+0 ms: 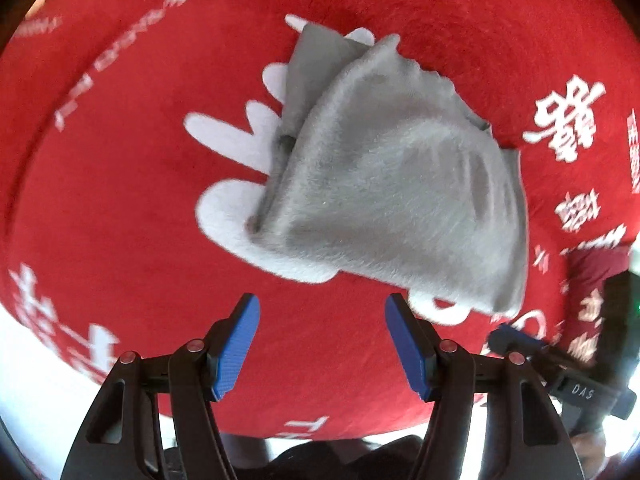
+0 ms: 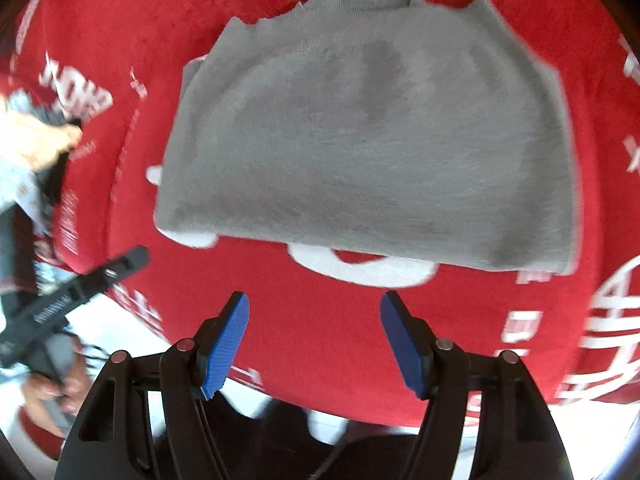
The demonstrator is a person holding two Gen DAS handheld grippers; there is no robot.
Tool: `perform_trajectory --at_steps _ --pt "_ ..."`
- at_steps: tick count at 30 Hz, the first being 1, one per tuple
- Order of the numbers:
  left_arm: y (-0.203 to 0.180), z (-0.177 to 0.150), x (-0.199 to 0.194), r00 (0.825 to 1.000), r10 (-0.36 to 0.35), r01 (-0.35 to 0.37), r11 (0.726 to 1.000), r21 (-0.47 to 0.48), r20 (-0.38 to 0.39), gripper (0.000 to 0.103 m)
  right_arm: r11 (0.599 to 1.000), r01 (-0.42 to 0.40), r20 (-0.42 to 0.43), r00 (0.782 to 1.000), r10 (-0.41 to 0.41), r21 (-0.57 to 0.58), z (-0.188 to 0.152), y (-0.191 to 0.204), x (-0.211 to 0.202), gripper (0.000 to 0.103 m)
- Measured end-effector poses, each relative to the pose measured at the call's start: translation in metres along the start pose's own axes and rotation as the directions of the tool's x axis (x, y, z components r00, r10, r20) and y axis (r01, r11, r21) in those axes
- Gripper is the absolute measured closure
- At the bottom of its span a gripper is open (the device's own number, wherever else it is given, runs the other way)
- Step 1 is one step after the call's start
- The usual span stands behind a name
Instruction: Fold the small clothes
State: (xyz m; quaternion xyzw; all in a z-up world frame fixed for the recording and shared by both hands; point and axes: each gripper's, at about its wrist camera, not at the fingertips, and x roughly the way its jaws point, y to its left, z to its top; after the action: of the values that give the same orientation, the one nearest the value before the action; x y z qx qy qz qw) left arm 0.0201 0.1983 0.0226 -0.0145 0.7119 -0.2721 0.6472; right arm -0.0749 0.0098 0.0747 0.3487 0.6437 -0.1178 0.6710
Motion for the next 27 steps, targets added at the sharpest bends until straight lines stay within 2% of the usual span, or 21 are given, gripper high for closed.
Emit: perform_trajectory --at_steps 2,4,7,12,18,21,22,24,25,26,27 --pt "0.004 0.004 0.009 1.0 -0.017 0.017 0.999 -0.029 0.006 0.037 0.994 -0.094 0.006 0.996 0.094 0.054 0.006 -0.006 0.01 0.031" --pt "0.008 0.007 0.016 0.999 -0.033 0.033 0.998 -0.056 0.015 0.037 0.976 -0.188 0.018 0.982 0.187 0.113 0.011 -0.013 0.023 0.031" --pt "0.011 0.01 0.024 0.999 -0.045 0.046 0.996 -0.079 0.013 0.037 0.947 -0.264 0.027 0.964 0.263 0.186 0.016 -0.019 0.042 0.031" --pt "0.014 0.023 0.031 0.999 0.026 -0.025 0.999 -0.037 0.033 0.037 0.938 -0.282 0.007 0.958 0.287 0.201 0.017 -0.016 0.064 0.031" --pt "0.016 0.041 0.038 0.998 -0.008 0.007 1.0 0.019 0.06 0.037 0.917 -0.323 0.017 0.944 0.328 0.232 0.012 -0.019 0.076 0.031" --pt "0.015 0.045 0.046 0.999 0.011 -0.013 0.998 0.062 0.038 0.054 0.879 -0.387 0.053 0.92 0.389 0.279 0.013 -0.026 0.082 0.031" --pt "0.015 0.046 0.046 0.999 0.019 -0.021 0.997 0.076 0.035 0.064 0.862 -0.413 0.07 0.909 0.411 0.294 0.014 -0.027 0.084 0.031" --pt "0.016 0.047 0.046 1.0 0.01 -0.012 0.995 0.1 0.022 0.077 0.832 -0.454 0.099 0.889 0.447 0.319 0.016 -0.029 0.088 0.031" --pt "0.018 0.047 0.045 1.0 0.006 -0.008 0.995 0.104 0.021 0.08 0.811 -0.474 0.115 0.878 0.465 0.341 0.018 -0.031 0.091 0.031" --pt "0.02 0.047 0.043 1.0 0.002 -0.004 0.994 0.11 0.023 0.083 0.791 -0.492 0.128 0.868 0.48 0.365 0.019 -0.032 0.094 0.036" --pt "0.022 0.046 0.042 1.0 0.008 -0.01 0.993 0.118 0.024 0.083 0.774 -0.505 0.14 0.859 0.492 0.381 0.019 -0.034 0.095 0.05"
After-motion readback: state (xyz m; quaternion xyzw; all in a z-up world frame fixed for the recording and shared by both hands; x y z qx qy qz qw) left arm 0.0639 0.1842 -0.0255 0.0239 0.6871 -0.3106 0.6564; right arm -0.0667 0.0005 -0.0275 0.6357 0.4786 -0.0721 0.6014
